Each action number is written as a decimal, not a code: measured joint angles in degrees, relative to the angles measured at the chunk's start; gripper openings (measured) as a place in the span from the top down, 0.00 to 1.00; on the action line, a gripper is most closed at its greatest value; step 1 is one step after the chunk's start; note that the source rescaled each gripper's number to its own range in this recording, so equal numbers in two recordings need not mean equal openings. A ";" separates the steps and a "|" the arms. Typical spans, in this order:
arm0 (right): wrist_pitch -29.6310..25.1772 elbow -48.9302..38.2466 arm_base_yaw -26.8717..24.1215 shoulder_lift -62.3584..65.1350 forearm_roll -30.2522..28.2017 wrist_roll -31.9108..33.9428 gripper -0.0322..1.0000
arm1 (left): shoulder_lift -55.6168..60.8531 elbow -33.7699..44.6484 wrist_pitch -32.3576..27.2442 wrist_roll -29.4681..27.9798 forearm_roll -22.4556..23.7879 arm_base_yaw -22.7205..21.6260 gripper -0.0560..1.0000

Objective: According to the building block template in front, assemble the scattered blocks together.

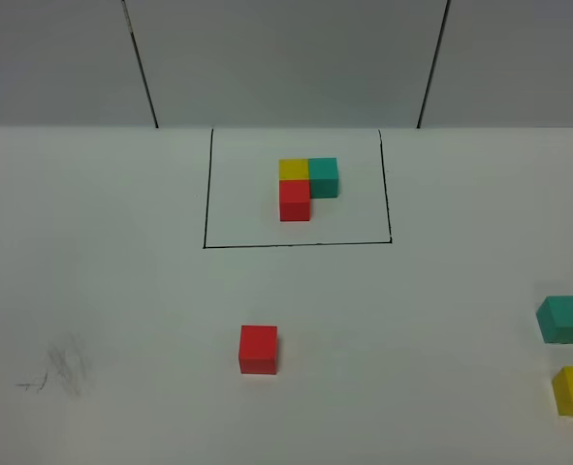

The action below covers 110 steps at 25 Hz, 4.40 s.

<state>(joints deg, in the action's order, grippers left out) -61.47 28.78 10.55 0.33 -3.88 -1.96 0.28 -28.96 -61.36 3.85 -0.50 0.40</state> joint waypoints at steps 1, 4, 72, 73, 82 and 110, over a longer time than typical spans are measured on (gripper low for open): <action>0.00 0.00 0.00 -0.37 0.00 0.05 0.96 | 0.00 0.00 0.00 0.00 0.00 0.00 0.17; 0.01 0.00 0.00 -3.02 0.19 0.31 0.96 | 0.00 0.00 0.00 0.00 0.00 0.00 0.17; 13.45 14.13 -5.28 -76.45 -3.89 19.53 0.89 | 0.00 0.00 0.00 0.03 0.00 0.00 0.17; 13.49 14.13 -5.28 -77.04 -3.65 18.91 0.88 | 0.00 0.00 0.00 0.03 0.00 0.00 0.17; 15.19 14.13 -5.28 -82.30 -1.28 14.89 0.88 | 0.00 0.00 0.00 0.03 0.00 0.00 0.17; 17.80 14.13 -5.28 -85.95 -1.91 15.09 0.01 | 0.00 0.00 0.00 0.22 0.00 0.00 0.17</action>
<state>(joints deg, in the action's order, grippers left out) -43.67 42.91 5.27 -85.62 -5.79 13.13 0.28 -28.96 -61.36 4.07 -0.50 0.40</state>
